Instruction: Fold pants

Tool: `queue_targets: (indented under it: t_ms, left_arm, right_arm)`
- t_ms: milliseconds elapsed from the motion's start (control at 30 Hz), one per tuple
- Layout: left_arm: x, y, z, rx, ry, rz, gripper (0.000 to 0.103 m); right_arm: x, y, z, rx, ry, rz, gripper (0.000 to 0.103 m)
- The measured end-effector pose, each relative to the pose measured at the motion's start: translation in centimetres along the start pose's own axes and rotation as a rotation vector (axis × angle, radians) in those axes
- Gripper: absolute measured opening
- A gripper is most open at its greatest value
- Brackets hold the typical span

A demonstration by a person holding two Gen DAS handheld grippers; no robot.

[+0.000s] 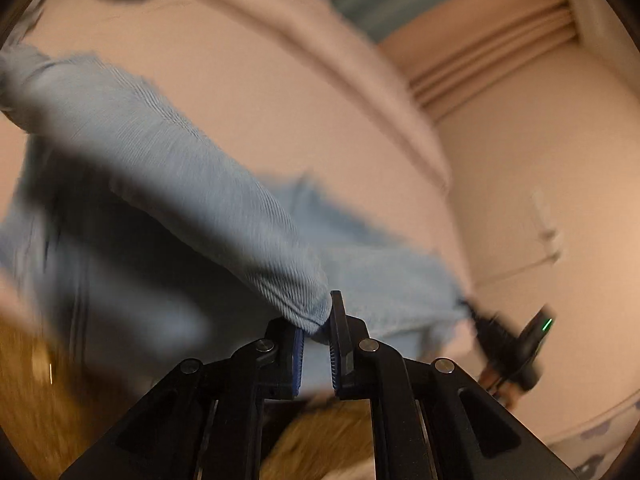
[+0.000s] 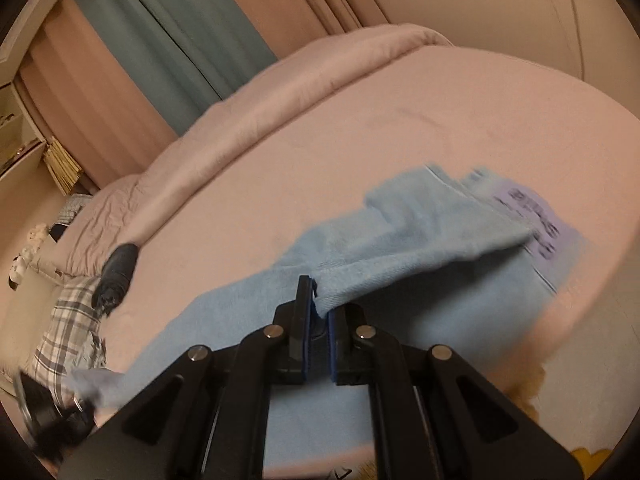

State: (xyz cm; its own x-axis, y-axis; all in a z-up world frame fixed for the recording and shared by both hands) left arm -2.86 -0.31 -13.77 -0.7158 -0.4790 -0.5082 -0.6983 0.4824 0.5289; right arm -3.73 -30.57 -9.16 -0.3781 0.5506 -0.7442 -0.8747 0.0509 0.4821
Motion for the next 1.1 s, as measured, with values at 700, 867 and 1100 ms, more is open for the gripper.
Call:
queue_targets:
  t_ms: [700, 867, 1100]
  left_arm:
    - [-3.7, 3.7, 9.3, -0.185, 0.172, -0.240, 0.041]
    - [-5.7, 1.3, 9.3, -0.182, 0.168, -0.184, 0.006]
    - [-13.5, 4.3, 3.9, -0.082, 0.098, -0.365, 0.006]
  right_arm:
    - [0.4, -4.7, -8.5, 0.092, -0.212, 0.084, 0.042]
    - [-2.0, -7.6, -9.3, 0.207, -0.166, 0.093, 0.004]
    - [-11.8, -9.9, 1.2, -0.072, -0.142, 0.050, 0.004]
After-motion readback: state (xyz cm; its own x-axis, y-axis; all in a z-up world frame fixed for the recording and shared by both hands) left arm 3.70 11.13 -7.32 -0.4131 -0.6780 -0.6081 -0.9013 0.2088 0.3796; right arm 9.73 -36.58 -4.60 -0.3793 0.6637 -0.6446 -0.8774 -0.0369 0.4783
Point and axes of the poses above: each gripper's, at about its wrist camera, not at the fingertips, and y roughly against the way its jaws point, z to its left, x to its underside, the point moved 9 cm from there along -y, roughly the way its jaws point, and after that the axes turned 15 degrees about -z, right-handed, at the moved point
